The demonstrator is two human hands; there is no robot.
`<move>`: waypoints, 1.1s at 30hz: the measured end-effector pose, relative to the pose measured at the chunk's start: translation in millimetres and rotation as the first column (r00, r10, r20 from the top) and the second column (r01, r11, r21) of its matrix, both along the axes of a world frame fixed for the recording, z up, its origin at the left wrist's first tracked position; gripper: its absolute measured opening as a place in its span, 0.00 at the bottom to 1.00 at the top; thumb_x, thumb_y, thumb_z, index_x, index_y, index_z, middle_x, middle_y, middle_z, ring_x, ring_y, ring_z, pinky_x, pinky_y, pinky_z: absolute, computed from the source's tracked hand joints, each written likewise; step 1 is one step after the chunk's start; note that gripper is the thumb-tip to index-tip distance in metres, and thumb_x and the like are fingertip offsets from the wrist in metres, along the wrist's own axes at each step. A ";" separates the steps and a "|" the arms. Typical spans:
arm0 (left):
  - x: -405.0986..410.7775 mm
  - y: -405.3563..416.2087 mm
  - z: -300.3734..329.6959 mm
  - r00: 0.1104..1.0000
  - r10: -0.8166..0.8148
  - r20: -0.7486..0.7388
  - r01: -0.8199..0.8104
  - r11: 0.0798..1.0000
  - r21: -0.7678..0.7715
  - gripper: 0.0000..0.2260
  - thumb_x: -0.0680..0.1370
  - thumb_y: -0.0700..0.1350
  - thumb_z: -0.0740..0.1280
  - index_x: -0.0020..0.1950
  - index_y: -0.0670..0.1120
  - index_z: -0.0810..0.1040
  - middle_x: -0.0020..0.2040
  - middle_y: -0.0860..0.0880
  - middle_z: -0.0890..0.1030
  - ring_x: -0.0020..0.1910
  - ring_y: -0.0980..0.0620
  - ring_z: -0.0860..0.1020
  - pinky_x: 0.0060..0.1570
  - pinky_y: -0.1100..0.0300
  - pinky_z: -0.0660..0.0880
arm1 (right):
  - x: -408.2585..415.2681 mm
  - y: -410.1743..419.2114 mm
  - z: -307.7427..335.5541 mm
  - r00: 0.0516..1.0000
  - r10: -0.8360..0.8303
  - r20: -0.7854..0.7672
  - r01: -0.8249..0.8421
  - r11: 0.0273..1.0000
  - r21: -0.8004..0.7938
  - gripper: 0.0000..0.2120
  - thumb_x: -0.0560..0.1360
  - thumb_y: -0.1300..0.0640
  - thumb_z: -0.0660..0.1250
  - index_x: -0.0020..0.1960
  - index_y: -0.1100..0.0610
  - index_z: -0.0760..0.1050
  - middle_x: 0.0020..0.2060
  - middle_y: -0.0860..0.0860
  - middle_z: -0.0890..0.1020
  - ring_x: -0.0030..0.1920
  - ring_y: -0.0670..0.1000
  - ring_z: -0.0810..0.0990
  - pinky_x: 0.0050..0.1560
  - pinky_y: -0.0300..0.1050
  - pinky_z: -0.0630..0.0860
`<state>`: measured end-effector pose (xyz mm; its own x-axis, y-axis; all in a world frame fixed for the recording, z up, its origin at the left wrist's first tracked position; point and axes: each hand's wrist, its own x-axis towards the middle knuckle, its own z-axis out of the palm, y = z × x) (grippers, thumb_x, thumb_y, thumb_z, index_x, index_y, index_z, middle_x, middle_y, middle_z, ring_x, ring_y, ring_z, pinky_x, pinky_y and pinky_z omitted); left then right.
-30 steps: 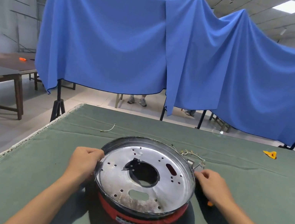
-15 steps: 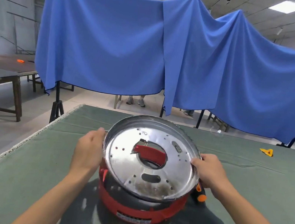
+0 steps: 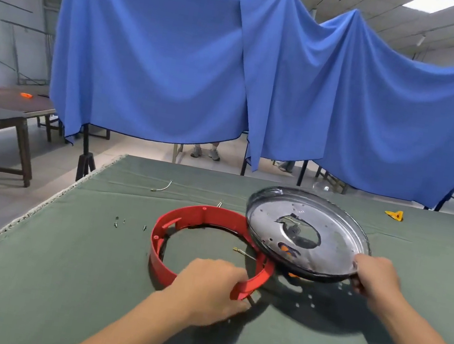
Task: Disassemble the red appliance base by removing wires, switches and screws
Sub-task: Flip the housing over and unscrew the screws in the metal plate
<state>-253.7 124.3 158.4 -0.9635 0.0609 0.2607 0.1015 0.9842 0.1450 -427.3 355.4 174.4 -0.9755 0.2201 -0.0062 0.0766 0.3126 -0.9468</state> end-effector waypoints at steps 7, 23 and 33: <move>-7.4 -27.5 -4.7 0.986 0.138 -0.096 -0.143 0.989 -0.049 0.08 0.77 0.54 0.61 0.46 0.50 0.72 0.49 0.50 0.79 0.53 0.45 0.75 0.44 0.55 0.68 | 8.5 24.0 -10.4 0.999 0.000 0.040 0.002 0.999 -0.055 0.14 0.71 0.65 0.64 0.29 0.59 0.65 0.15 0.51 0.65 0.23 0.51 0.63 0.25 0.40 0.62; -1.2 -63.6 -11.9 0.806 0.168 -0.568 -0.145 0.986 0.086 0.04 0.68 0.41 0.65 0.39 0.43 0.78 0.38 0.49 0.77 0.39 0.47 0.74 0.37 0.54 0.72 | 5.6 -22.1 -20.5 0.996 0.083 0.039 -0.076 0.984 -0.163 0.15 0.73 0.50 0.60 0.31 0.57 0.68 0.24 0.54 0.70 0.24 0.54 0.66 0.26 0.42 0.65; 15.7 -59.7 -24.9 0.929 0.354 -0.111 -0.326 0.922 0.211 0.04 0.74 0.48 0.61 0.40 0.52 0.72 0.40 0.54 0.79 0.42 0.51 0.76 0.43 0.56 0.71 | 14.5 -17.6 -38.2 0.985 0.029 -0.171 0.003 0.983 0.184 0.18 0.78 0.40 0.57 0.51 0.55 0.71 0.50 0.55 0.76 0.53 0.60 0.74 0.51 0.53 0.68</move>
